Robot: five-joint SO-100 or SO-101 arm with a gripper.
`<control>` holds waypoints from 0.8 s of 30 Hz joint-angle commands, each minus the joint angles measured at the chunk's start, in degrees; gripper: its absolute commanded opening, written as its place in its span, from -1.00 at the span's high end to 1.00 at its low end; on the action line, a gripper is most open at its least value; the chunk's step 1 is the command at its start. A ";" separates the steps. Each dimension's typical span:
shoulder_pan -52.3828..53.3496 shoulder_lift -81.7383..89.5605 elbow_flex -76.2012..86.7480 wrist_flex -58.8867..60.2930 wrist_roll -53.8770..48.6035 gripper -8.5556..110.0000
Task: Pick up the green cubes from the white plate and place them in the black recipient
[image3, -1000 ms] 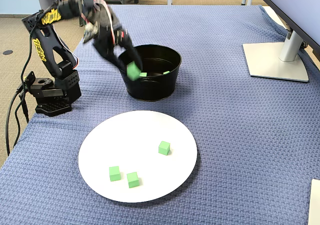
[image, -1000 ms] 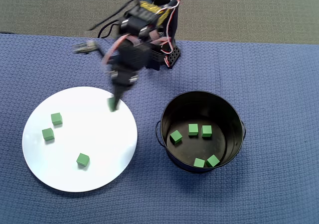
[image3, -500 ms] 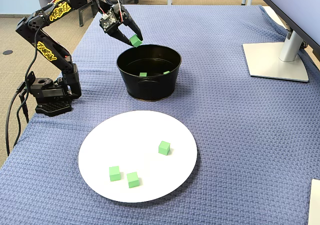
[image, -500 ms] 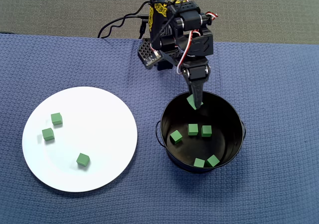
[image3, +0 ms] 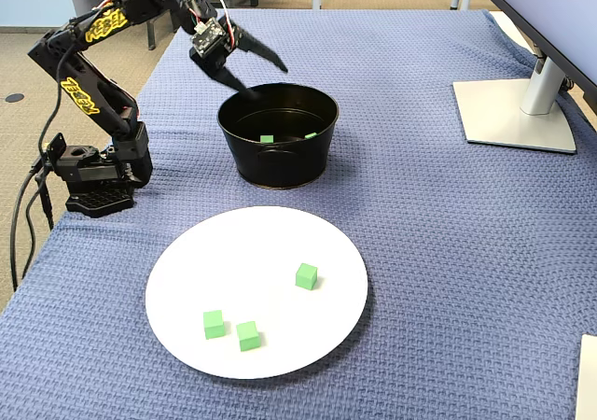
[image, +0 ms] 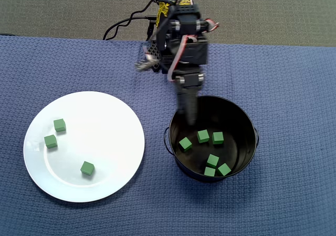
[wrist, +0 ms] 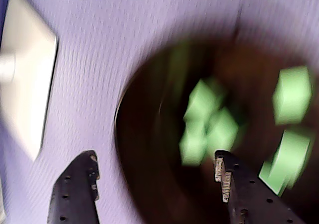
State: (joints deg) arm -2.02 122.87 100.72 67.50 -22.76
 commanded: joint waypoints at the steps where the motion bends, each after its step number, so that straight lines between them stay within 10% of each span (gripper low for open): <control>1: 14.77 -0.44 -1.32 -3.78 -16.35 0.51; 24: 41.31 -29.00 0.70 -37.18 -66.62 0.46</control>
State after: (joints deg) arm 38.50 94.22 102.30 33.75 -84.38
